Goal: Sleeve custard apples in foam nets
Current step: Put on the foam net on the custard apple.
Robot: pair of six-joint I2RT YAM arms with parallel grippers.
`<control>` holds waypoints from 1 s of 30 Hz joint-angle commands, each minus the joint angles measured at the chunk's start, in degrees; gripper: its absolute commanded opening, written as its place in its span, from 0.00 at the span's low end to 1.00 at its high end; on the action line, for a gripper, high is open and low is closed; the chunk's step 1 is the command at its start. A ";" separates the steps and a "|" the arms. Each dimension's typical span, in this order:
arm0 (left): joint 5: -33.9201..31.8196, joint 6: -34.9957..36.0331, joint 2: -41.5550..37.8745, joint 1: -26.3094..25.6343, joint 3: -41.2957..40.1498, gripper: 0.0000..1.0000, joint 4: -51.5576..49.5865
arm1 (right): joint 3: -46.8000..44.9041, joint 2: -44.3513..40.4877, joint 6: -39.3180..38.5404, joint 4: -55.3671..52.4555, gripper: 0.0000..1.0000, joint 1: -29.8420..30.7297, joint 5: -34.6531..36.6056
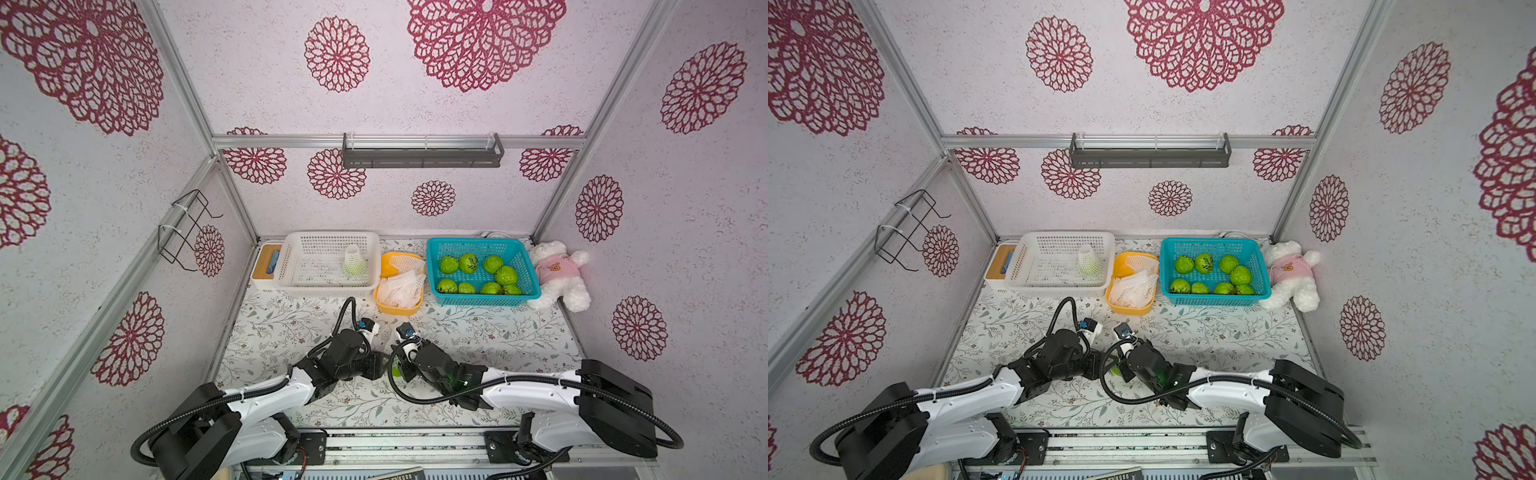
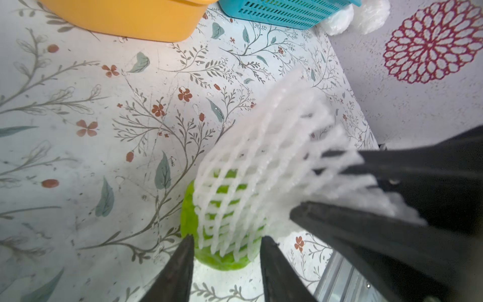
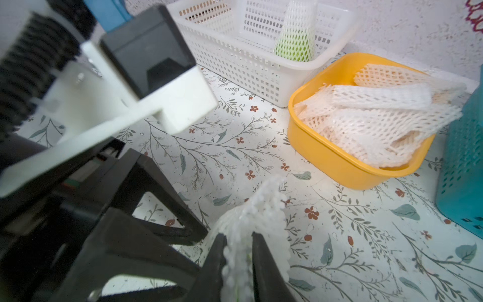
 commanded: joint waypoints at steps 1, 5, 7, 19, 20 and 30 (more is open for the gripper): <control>0.03 -0.58 1.35 -0.63 1.34 0.32 4.49 | -0.23 -1.45 1.92 0.56 0.21 0.50 1.78; -0.52 -0.99 1.21 -0.70 0.68 0.14 4.32 | -0.05 -1.19 2.41 0.43 0.22 0.57 2.35; -1.09 -1.24 0.66 -0.75 0.07 0.04 4.28 | 0.02 -1.16 2.52 0.26 0.22 0.57 2.72; -2.98 -3.28 -2.31 -1.14 -3.74 0.00 4.18 | -0.38 -1.57 4.14 -0.36 0.34 0.60 3.98; -2.99 -3.31 -2.29 -1.12 -3.77 0.00 4.29 | -0.47 -1.70 4.15 -0.21 0.33 0.55 3.85; -5.98 0.70 -8.15 -1.78 -2.62 0.61 -0.50 | -1.00 -3.83 5.61 -0.70 0.23 0.60 1.00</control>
